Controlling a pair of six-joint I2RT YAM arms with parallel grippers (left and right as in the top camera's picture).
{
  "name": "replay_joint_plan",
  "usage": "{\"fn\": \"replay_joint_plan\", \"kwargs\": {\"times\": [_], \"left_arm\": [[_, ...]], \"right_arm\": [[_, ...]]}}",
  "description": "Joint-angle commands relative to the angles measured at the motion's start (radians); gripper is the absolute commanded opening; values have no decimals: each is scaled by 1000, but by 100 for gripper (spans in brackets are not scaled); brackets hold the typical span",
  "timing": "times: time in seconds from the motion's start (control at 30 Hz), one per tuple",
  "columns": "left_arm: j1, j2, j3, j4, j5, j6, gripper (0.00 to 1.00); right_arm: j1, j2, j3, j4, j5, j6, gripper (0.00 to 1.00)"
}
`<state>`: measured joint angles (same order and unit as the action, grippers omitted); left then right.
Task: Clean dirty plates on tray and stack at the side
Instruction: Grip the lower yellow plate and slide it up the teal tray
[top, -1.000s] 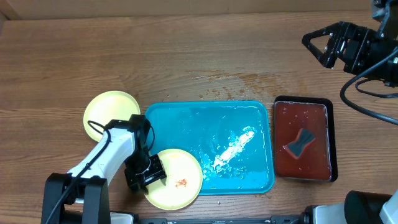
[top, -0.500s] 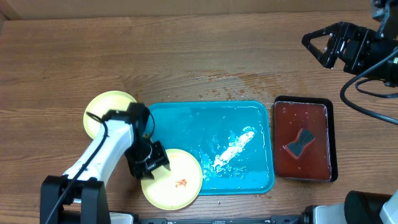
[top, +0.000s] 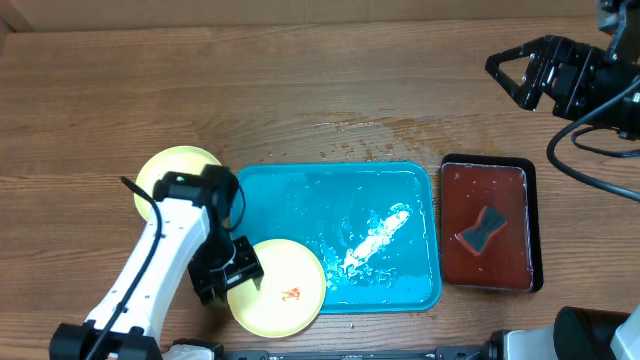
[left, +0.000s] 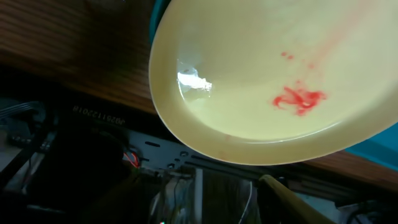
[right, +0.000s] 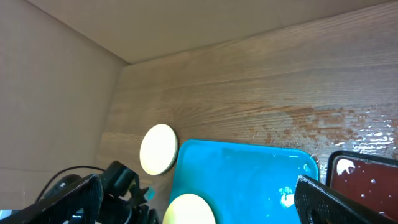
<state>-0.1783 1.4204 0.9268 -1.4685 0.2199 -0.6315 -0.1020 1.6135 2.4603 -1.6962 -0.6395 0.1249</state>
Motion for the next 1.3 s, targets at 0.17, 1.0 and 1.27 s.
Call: {"fn": "replay_joint_plan", "kwargs": {"times": [0.17, 1.0, 1.27], "left_arm": [[-59, -8, -175, 79, 30, -92, 61], [-58, -7, -319, 375, 15, -198, 4], [-58, -5, -315, 505, -68, -113, 4]], "right_arm": [[5, 1, 0, 3, 3, -22, 100], [5, 1, 0, 2, 2, -25, 100], [5, 1, -10, 2, 37, -25, 100]]}}
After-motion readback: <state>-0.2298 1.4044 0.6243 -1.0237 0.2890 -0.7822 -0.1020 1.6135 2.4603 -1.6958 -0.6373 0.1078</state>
